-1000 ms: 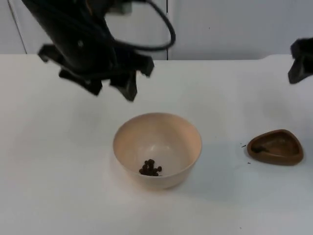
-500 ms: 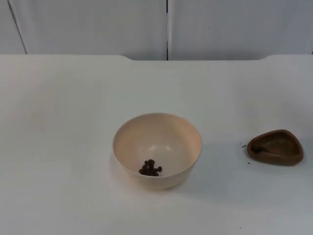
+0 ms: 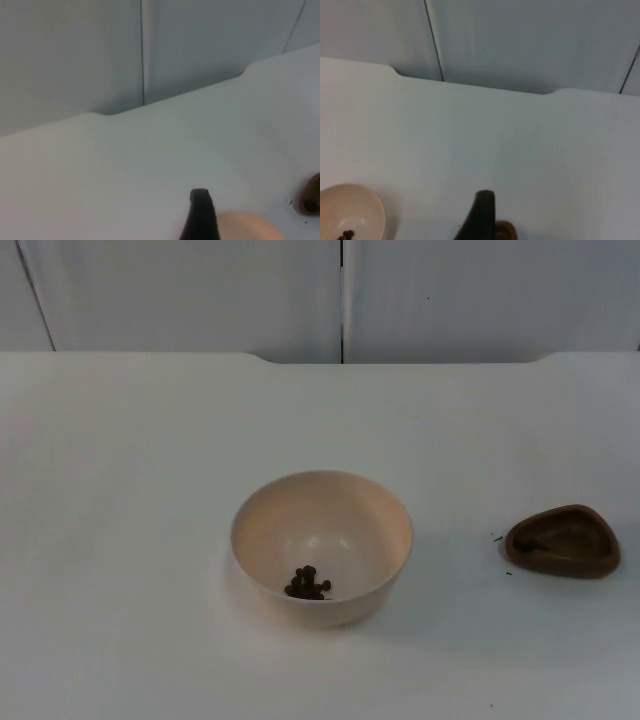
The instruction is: Pick up the bowl with the left hand and pour the coffee beans from the cup into the bowl with the right hand.
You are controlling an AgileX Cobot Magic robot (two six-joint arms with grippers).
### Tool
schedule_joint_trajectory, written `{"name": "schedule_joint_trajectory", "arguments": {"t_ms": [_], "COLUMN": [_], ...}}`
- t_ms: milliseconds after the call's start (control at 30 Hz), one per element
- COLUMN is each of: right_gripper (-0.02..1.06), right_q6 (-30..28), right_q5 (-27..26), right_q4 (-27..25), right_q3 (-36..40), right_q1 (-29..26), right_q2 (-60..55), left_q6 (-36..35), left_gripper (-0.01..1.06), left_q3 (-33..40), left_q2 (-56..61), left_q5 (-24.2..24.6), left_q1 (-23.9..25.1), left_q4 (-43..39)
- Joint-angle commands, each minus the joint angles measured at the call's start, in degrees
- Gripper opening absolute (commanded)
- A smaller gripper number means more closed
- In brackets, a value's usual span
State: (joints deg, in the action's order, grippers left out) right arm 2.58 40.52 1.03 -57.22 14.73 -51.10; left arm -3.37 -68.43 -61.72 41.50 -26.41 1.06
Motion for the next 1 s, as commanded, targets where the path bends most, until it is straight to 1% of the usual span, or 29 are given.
{"name": "schedule_joint_trajectory", "arguments": {"t_ms": [0,67,100,233,267,300,433,567,600,700,733,833,967], "right_gripper": [0.78,0.78,0.78,0.78,0.78,0.78,0.78,0.78,0.78,0.78,0.78,0.78,0.78], "right_q6": [-0.63,-0.63,-0.63,-0.63,-0.63,-0.63,-0.63,-0.63,-0.63,-0.63,-0.63,-0.63,-1.36], "right_q5": [0.4,0.4,0.4,0.95,1.36,1.36,4.07,6.96,8.95,10.87,10.87,11.16,11.16], "right_q4": [-0.04,-0.04,-0.04,-0.16,-0.16,-0.16,-0.16,-0.16,-0.16,-0.16,-0.16,-0.43,-2.5], "right_q3": [2.64,5.73,5.73,10.71,11.84,11.84,15.35,16.25,16.39,16.94,16.94,19.16,21.26], "right_q1": [-0.24,-0.24,-0.24,-0.24,-0.24,-0.24,-0.24,-0.24,-0.24,-0.24,-0.24,-0.24,-0.24], "right_q2": [3.51,7.03,7.03,14.13,15.64,15.64,22.52,26.55,28.54,32.05,32.05,36.42,39.02], "left_q6": [-0.14,-0.14,-0.14,-0.14,-0.3,-0.3,-0.4,-0.53,-0.53,-0.53,-0.53,-0.53,-0.53], "left_gripper": [0.61,0.61,0.61,0.61,0.61,0.61,0.61,0.61,0.61,0.61,0.61,0.61,0.61], "left_q3": [2.2,5.91,5.91,13.12,14.66,14.66,20.42,23.93,24.88,25.91,25.91,25.91,25.91], "left_q2": [2.67,5.25,5.25,11.37,13.09,13.09,19.29,24.19,25.91,29.37,29.37,33.34,36.58], "left_q5": [-0.17,-1.73,-1.73,-4.26,-4.51,-4.51,-4.4,-4.51,-4.34,-3.05,-3.05,0.06,1.92], "left_q1": [-0.2,-0.2,-0.2,-0.2,-0.2,-0.2,-0.2,-0.2,-0.2,-0.2,-0.2,-0.2,-0.2], "left_q4": [-0.42,-0.42,-0.42,-0.42,-0.42,-0.42,-0.42,-0.42,-0.42,-0.42,-0.42,-0.42,-0.42]}}
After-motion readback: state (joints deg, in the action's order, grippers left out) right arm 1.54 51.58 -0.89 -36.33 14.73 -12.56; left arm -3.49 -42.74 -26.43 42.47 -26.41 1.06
